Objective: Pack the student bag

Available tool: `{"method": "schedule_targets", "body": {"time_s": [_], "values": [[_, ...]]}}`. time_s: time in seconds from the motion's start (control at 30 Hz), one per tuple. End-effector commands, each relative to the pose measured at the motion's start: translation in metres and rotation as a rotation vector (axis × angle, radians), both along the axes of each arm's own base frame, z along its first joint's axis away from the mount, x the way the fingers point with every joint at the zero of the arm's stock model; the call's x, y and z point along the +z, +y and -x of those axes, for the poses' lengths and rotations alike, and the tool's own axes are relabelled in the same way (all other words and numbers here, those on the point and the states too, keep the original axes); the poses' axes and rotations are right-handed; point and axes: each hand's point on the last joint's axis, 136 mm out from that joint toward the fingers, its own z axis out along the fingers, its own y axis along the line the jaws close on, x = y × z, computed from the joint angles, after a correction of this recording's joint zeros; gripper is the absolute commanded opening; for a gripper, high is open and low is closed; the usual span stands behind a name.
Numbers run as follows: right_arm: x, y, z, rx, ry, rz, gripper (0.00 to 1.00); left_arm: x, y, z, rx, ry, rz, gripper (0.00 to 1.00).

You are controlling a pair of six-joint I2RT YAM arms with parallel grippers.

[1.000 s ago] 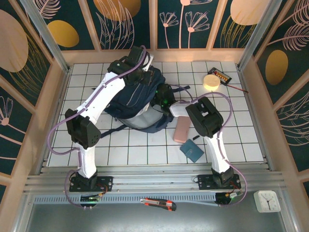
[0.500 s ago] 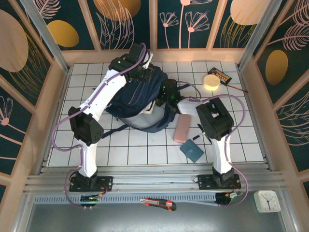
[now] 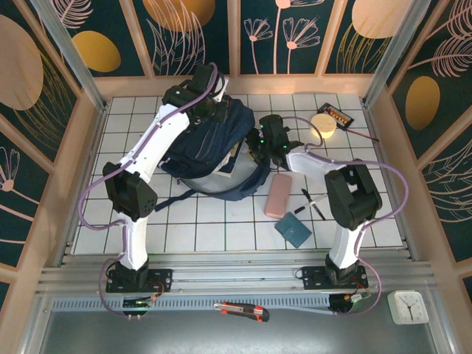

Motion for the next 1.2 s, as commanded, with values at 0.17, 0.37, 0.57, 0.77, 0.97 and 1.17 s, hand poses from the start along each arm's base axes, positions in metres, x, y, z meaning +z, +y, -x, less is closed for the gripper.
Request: {"method": "schedule_targets", "body": {"time_s": [0.17,0.37,0.57,0.77,0.97,1.17], "values": [[0.045,-0.080,0.053,-0.158,-0.039,0.206,0.99,0.026,0.007,-0.006,0.052,-0.063,0.040,0.70],[0.032,-0.118,0.084,-0.193,0.031,0.314,0.99,-0.003,0.036,0.017,0.094,-0.055,-0.055,0.96],[0.000,-0.117,0.089,-0.061,0.174,0.297,0.99,-0.042,0.089,0.047,0.243,0.015,-0.027,0.99],[0.005,-0.097,0.085,0.068,0.143,0.263,0.99,-0.024,0.116,0.062,0.281,-0.050,0.152,0.99],[-0.022,-0.081,0.077,0.178,0.220,0.279,0.99,-0.064,0.170,0.070,0.435,0.066,0.229,0.99],[-0.040,-0.074,0.057,0.234,0.238,0.333,0.93,-0.116,0.212,0.068,0.577,0.198,0.415,0.94]]}}
